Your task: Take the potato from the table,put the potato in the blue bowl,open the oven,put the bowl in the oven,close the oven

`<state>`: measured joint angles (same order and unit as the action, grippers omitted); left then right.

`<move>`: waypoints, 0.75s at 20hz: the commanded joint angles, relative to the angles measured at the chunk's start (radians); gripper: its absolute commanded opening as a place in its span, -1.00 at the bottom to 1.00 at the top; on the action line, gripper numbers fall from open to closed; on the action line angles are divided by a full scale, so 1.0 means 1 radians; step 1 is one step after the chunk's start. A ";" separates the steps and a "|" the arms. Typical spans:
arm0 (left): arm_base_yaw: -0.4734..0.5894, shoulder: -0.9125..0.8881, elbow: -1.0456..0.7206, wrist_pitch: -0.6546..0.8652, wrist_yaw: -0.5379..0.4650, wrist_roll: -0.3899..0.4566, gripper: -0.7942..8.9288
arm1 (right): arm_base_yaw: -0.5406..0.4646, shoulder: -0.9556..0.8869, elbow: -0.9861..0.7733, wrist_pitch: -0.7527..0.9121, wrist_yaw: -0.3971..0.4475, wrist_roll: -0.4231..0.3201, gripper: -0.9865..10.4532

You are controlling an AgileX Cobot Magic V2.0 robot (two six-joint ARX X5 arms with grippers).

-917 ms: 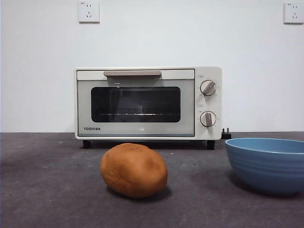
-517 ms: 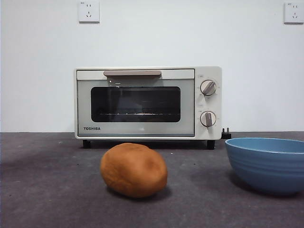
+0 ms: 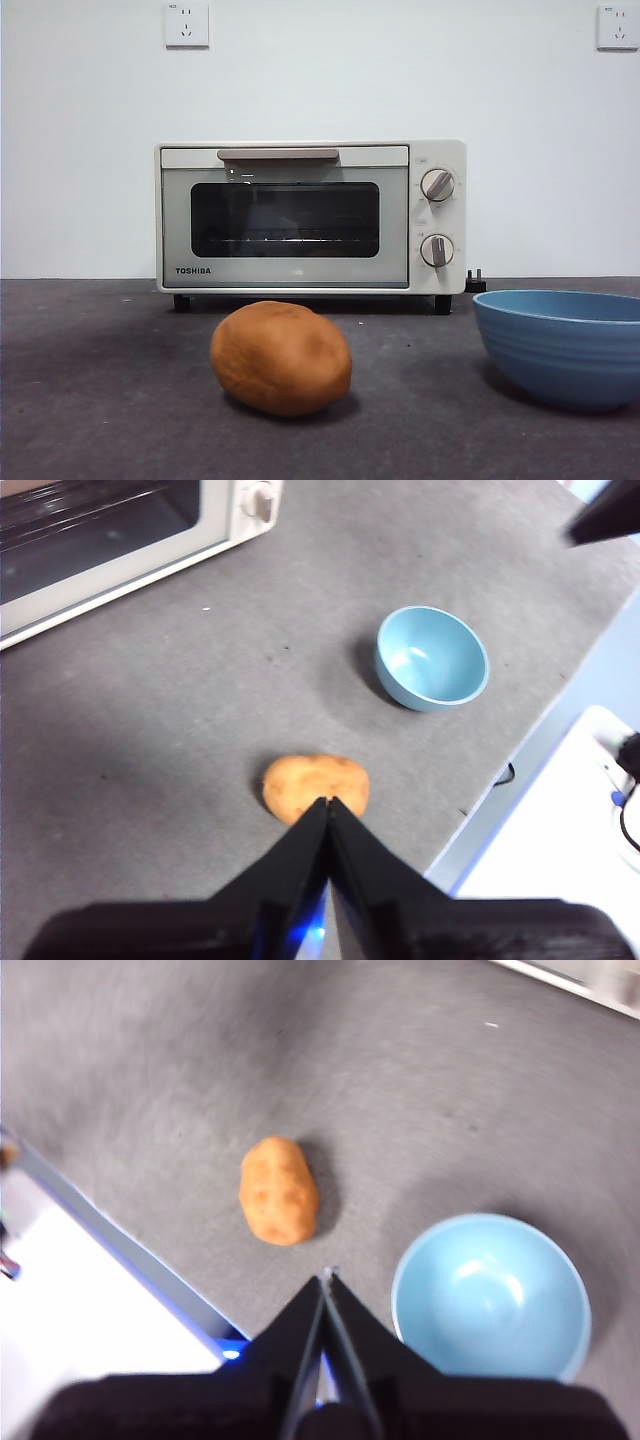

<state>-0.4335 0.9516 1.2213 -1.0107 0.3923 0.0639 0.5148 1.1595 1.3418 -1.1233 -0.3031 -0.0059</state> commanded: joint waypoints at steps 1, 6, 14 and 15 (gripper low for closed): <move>-0.016 0.000 0.001 -0.022 0.000 0.026 -0.85 | 0.104 0.039 0.003 0.032 0.058 0.015 -0.83; -0.017 0.000 0.001 -0.096 0.000 0.034 -0.85 | 0.270 0.159 0.003 0.099 0.114 0.033 -0.37; -0.017 0.000 0.001 -0.132 0.000 0.053 -0.85 | 0.350 0.362 0.003 0.266 0.125 0.063 0.28; -0.017 -0.001 0.001 -0.143 0.000 0.061 -0.85 | 0.350 0.388 0.003 0.277 0.127 0.062 0.29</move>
<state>-0.4480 0.9516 1.2213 -1.1519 0.3920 0.1059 0.8639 1.5394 1.3434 -0.8505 -0.1791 0.0525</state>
